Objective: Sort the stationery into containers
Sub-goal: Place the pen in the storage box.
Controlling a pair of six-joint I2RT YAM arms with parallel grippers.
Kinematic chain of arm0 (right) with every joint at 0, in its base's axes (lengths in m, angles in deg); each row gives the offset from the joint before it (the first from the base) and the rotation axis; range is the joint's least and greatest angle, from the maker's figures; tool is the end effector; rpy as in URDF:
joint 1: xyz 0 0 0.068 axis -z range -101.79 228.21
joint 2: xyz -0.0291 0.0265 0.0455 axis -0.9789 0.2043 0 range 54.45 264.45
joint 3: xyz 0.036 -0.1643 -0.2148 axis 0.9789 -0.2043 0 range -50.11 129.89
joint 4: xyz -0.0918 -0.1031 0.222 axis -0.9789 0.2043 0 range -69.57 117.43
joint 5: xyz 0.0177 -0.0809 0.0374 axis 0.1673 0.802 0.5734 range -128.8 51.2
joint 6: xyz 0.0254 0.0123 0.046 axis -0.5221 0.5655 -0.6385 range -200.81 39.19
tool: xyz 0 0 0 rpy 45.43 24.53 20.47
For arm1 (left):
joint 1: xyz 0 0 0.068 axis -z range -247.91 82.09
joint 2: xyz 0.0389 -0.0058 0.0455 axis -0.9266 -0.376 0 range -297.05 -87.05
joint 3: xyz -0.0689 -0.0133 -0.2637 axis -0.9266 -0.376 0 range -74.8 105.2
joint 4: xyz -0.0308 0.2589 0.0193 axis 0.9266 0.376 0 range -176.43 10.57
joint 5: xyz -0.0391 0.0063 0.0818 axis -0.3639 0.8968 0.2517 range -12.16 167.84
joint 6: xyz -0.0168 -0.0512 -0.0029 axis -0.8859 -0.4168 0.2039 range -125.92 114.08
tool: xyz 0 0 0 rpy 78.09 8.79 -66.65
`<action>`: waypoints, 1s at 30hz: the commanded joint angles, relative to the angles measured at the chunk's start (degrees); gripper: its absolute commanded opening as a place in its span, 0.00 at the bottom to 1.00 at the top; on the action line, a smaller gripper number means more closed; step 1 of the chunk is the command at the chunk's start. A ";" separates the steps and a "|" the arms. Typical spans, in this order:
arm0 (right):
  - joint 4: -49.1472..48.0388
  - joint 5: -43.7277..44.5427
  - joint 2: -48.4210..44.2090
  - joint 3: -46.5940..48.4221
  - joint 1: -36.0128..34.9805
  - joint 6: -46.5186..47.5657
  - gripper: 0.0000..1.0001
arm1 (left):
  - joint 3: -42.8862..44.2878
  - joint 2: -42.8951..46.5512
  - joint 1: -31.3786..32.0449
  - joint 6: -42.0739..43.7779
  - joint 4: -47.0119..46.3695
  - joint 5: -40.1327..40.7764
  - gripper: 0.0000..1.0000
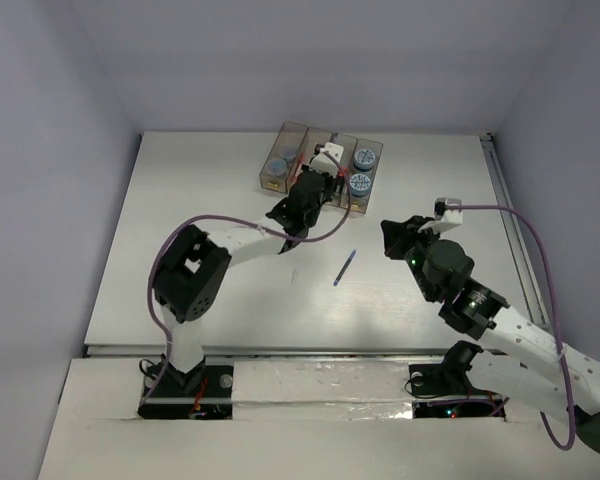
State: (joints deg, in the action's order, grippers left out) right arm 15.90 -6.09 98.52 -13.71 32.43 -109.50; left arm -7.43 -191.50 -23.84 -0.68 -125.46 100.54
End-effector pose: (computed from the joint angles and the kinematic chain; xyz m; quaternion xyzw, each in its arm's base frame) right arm 0.1428 0.1191 0.3182 0.0879 0.7179 0.2363 0.6489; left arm 0.3144 -0.2852 0.2729 0.1556 0.6783 -0.1053 0.7103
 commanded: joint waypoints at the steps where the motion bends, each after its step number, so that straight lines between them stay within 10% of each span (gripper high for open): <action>1: 2.42 1.04 -1.97 -1.16 0.25 -0.14 0.07 | 7.67 -4.18 -3.02 4.08 2.63 -3.36 0.00; 12: 3.57 0.16 -3.91 -3.62 0.25 -0.05 0.08 | 30.51 -19.21 -10.31 5.67 16.42 -10.38 0.00; 30: 2.51 2.01 -4.08 -3.97 0.25 0.83 0.08 | 43.19 -30.73 -12.17 2.41 28.30 -10.13 0.00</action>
State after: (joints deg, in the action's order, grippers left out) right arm 20.05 -5.89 95.38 -17.49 32.43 -109.30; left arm 32.55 -222.64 -36.36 3.10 -98.40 89.28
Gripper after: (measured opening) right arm 0.079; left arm 0.058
